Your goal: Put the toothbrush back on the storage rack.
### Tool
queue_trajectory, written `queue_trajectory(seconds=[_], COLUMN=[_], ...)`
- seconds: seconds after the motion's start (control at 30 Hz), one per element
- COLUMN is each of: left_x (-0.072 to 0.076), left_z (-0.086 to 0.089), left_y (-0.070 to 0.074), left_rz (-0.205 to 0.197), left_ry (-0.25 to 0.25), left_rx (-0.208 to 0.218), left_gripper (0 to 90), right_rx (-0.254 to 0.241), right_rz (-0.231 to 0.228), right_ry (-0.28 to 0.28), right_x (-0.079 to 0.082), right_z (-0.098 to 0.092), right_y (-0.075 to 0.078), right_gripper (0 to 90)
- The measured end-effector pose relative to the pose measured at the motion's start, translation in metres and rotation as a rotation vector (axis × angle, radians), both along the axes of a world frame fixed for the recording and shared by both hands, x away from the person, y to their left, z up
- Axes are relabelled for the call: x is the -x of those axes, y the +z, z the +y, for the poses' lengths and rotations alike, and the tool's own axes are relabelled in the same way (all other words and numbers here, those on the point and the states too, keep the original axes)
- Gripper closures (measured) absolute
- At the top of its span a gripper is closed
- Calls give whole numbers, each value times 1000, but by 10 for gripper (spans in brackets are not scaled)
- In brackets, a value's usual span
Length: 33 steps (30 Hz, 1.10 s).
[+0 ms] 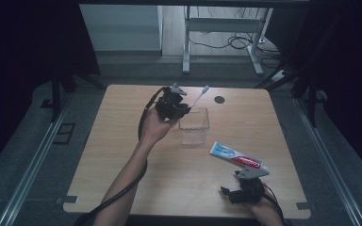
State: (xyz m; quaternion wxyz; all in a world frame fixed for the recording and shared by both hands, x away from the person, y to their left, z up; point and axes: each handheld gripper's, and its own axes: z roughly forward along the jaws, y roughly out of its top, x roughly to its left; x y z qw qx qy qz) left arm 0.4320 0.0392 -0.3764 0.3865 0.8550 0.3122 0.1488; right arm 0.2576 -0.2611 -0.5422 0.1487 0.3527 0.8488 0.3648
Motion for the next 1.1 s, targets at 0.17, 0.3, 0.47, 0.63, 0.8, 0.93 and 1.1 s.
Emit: queue_trajectory(seconds=[0.17, 0.3, 0.47, 0.63, 0.8, 0.93, 1.1], left_x=[-5, -8, -12, -16, -20, -21, -21], left_z=[-7, -14, -24, -31, -35, -38, -42], left_y=[-1, -1, -6, -15, -26, -33, -42], left_rz=[-11, -23, -34, -38, -37, -32, -29], left_ry=[0, 0, -2, 1, 6, 6, 0], left_rx=[12, 17, 8, 4, 3, -3, -19], left_gripper=[789, 788, 788, 788, 788, 788, 788], right_rx=[0, 0, 0, 0, 0, 0, 0], right_rz=[0, 0, 0, 0, 0, 0, 0], right_ry=[0, 0, 0, 0, 0, 0, 0], right_x=[0, 0, 0, 0, 0, 0, 0], right_z=[0, 0, 0, 0, 0, 0, 0], right_y=[0, 0, 0, 0, 0, 0, 0], right_gripper=[124, 124, 124, 124, 124, 124, 124])
